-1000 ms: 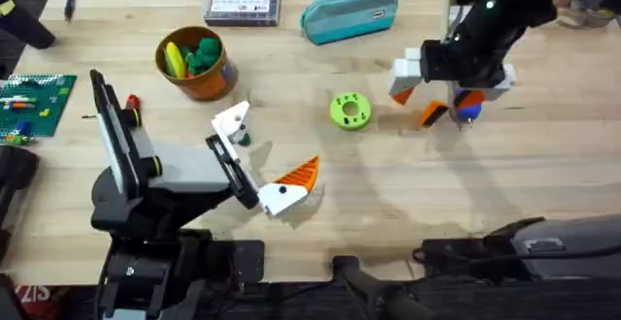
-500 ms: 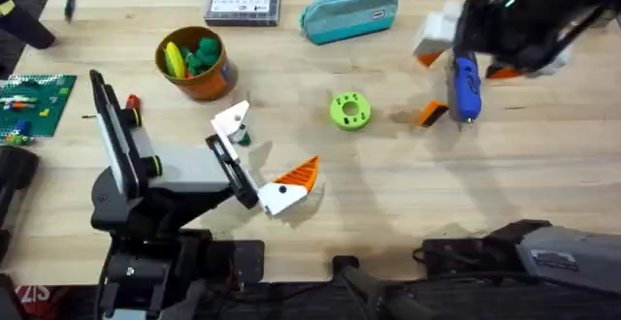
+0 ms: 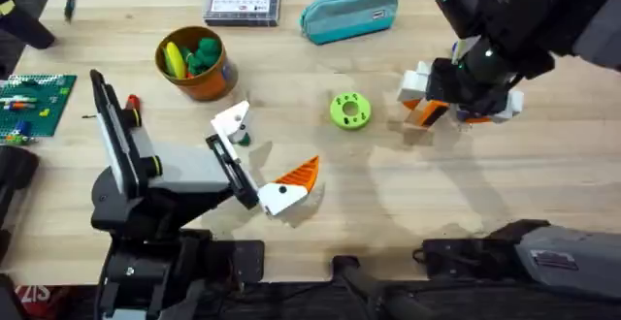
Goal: Pick up the gripper from the table and insert it into the empty holder that is missing its gripper. Then pick up a screw, insert it into the mounting hole, and use the screwdriver to tighten it. Finally, clean up the table by picking up the vegetable and placing it into the bucket.
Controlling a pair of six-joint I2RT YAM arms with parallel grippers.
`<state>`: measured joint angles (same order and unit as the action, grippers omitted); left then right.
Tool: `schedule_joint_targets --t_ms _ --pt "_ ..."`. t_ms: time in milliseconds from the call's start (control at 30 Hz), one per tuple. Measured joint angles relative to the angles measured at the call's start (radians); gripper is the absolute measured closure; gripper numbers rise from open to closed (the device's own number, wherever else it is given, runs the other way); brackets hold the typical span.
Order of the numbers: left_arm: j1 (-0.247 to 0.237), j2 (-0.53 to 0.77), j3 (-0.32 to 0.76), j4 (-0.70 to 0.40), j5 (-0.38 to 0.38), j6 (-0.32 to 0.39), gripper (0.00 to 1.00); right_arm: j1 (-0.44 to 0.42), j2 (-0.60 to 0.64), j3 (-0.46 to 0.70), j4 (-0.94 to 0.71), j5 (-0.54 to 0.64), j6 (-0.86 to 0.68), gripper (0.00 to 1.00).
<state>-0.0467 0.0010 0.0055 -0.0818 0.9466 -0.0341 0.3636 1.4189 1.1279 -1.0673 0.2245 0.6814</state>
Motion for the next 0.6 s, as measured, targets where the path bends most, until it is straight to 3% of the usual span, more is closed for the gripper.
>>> schedule_joint_targets --t_ms 300,500,600 --pt "0.0 0.0 0.0 0.0 0.0 0.0 0.016 -0.056 0.043 -0.024 0.074 0.0 0.004 0.038" --pt "0.0 0.0 0.0 0.0 0.0 0.0 0.016 -0.061 0.052 -0.024 0.082 -0.004 0.004 0.108" --pt "0.0 0.0 0.0 0.0 0.0 0.0 0.016 -0.061 0.054 -0.025 0.093 -0.005 0.007 0.187"
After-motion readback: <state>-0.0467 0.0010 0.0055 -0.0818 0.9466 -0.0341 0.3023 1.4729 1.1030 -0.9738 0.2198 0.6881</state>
